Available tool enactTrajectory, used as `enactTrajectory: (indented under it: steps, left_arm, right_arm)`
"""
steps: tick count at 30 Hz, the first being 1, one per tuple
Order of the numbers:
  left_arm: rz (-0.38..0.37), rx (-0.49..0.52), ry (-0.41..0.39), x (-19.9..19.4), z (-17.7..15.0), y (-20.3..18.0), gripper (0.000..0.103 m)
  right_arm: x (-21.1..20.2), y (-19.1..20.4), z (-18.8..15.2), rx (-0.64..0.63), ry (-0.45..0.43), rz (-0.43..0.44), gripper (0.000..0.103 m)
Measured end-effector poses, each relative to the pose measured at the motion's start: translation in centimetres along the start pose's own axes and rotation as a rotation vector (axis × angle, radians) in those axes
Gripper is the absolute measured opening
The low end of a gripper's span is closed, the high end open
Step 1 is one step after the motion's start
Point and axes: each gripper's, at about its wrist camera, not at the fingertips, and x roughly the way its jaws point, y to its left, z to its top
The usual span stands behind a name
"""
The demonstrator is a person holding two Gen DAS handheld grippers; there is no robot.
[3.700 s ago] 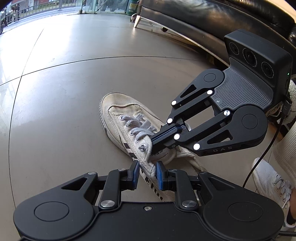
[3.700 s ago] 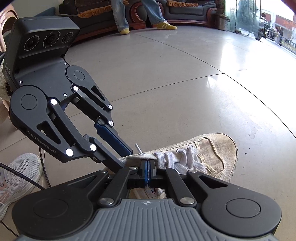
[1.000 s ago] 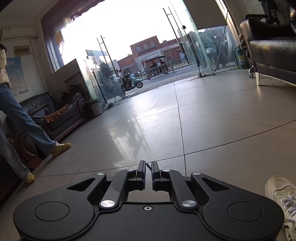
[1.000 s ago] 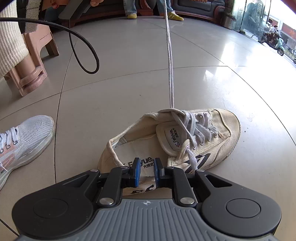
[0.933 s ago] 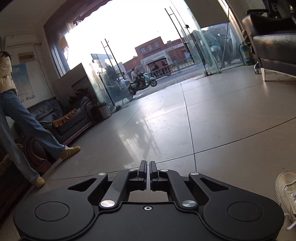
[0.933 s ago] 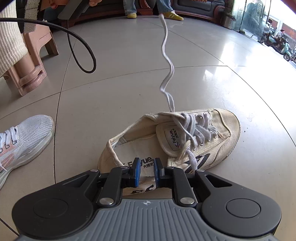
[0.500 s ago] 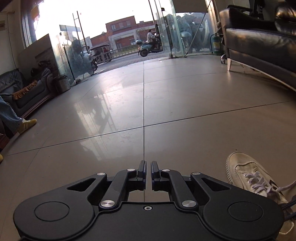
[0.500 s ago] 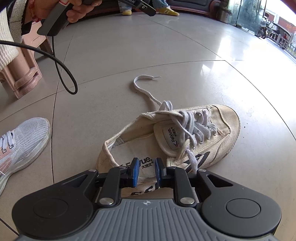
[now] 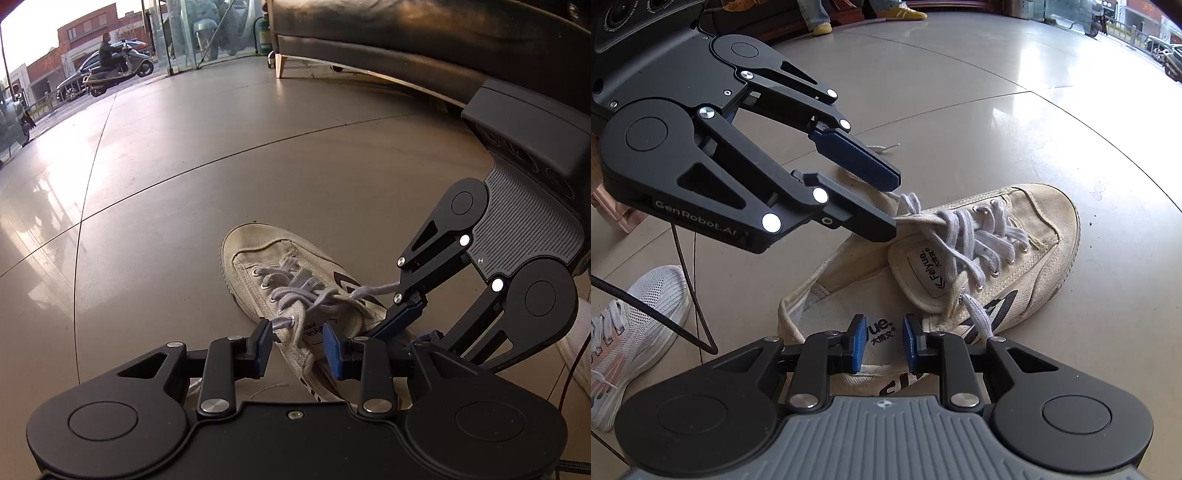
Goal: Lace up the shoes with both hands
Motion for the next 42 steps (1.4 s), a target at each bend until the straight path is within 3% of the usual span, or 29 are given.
enactTrajectory:
  steps: [10,19,28,33,36,38,42]
  left_arm:
    - [0.056,0.127,0.022,2.6,-0.4,-1.8,0.033]
    - [0.108,0.097,0.023,5.8,2.6,-0.1,0.031]
    - [0.148,0.037,0.021,7.2,4.7,1.4,0.033]
    - [0.189,0.025,0.022,6.2,4.7,1.3,0.042]
    - [0.215,0.039,0.018,5.1,4.4,0.9,0.053]
    - [0.235,0.048,0.019,4.6,4.4,0.7,0.059]
    - [0.299,0.054,0.033,4.0,5.0,0.5,0.082]
  right_arm:
    - [0.4,-1.4,0.4,0.053,-0.025,-0.008,0.017]
    - [1.1,-4.4,1.9,0.124,-0.05,-0.015,0.011]
    - [1.6,-7.1,3.3,0.129,-0.078,-0.045,0.011]
    - [1.8,-7.7,3.7,0.144,-0.088,-0.031,0.019]
    - [1.7,-7.4,3.7,0.136,-0.096,-0.005,0.036]
    - [1.5,-7.2,3.8,0.136,-0.096,0.018,0.053]
    - [0.2,-6.7,3.9,0.128,-0.101,0.021,0.062]
